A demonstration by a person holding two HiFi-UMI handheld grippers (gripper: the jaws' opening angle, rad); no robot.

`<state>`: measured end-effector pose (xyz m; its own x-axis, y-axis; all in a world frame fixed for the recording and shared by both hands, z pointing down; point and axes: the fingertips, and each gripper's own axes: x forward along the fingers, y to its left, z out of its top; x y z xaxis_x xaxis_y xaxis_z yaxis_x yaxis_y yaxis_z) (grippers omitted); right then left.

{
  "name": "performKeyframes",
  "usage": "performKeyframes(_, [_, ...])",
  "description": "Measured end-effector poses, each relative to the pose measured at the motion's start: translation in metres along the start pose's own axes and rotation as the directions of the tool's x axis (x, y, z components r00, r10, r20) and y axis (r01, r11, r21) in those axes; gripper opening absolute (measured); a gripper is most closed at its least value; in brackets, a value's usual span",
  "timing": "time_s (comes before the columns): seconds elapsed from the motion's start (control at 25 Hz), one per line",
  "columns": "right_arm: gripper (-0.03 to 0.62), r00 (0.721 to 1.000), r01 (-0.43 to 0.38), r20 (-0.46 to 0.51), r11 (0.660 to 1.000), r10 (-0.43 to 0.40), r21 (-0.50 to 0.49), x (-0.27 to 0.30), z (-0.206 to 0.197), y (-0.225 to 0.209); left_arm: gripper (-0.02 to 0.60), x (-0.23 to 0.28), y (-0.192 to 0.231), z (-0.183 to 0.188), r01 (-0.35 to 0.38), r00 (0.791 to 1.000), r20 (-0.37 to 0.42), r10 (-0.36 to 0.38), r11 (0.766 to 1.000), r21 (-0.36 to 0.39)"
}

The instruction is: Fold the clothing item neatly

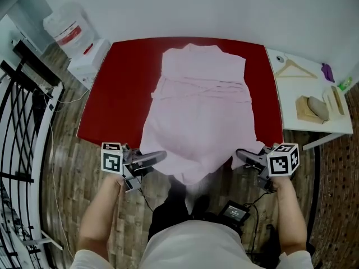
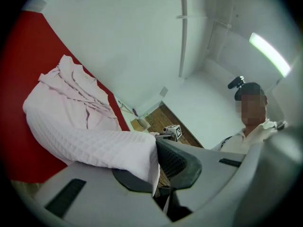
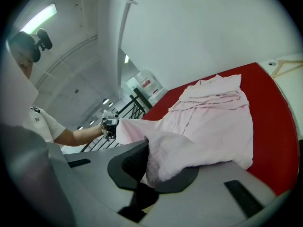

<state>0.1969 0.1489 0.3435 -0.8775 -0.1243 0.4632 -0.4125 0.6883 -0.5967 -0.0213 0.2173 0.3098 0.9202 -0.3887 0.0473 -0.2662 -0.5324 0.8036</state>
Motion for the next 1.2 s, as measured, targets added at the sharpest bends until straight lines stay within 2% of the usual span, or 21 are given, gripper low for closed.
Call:
performKeyframes(0.24, [0.037, 1.000, 0.016, 0.024, 1.000, -0.016, -0.004, 0.004, 0.037, -0.004, 0.023, -0.008, 0.001, 0.047, 0.096, 0.995, -0.007, -0.096, 0.995, 0.039])
performKeyframes(0.36, [0.037, 0.999, 0.027, 0.025, 1.000, -0.027, -0.014, 0.007, 0.060, -0.005, 0.023, -0.008, 0.003, 0.075, 0.149, 0.989, -0.034, -0.147, 0.986, 0.068])
performKeyframes(0.48, [0.037, 0.998, 0.059, 0.022, 0.997, -0.058, -0.039, 0.011, 0.083, -0.008, 0.023, -0.008, 0.005, 0.100, 0.213, 0.975, -0.079, -0.206, 0.972, 0.102])
performKeyframes(0.76, [0.037, 0.991, 0.122, 0.066, 0.992, -0.120, -0.025, 0.026, 0.135, -0.020, 0.023, -0.009, 0.020, 0.162, 0.327, 0.940, -0.146, -0.307, 0.936, 0.134])
performKeyframes(0.96, [0.037, 0.987, 0.149, 0.070, 0.988, -0.146, -0.036, 0.033, 0.165, -0.029, 0.023, -0.003, 0.032, 0.206, 0.357, 0.931, -0.138, -0.338, 0.921, 0.155])
performKeyframes(1.2, [0.037, 0.990, 0.131, 0.059, 0.989, -0.127, -0.075, 0.036, 0.204, -0.039, 0.023, 0.002, 0.042, 0.248, 0.347, 0.937, -0.109, -0.331, 0.919, 0.189])
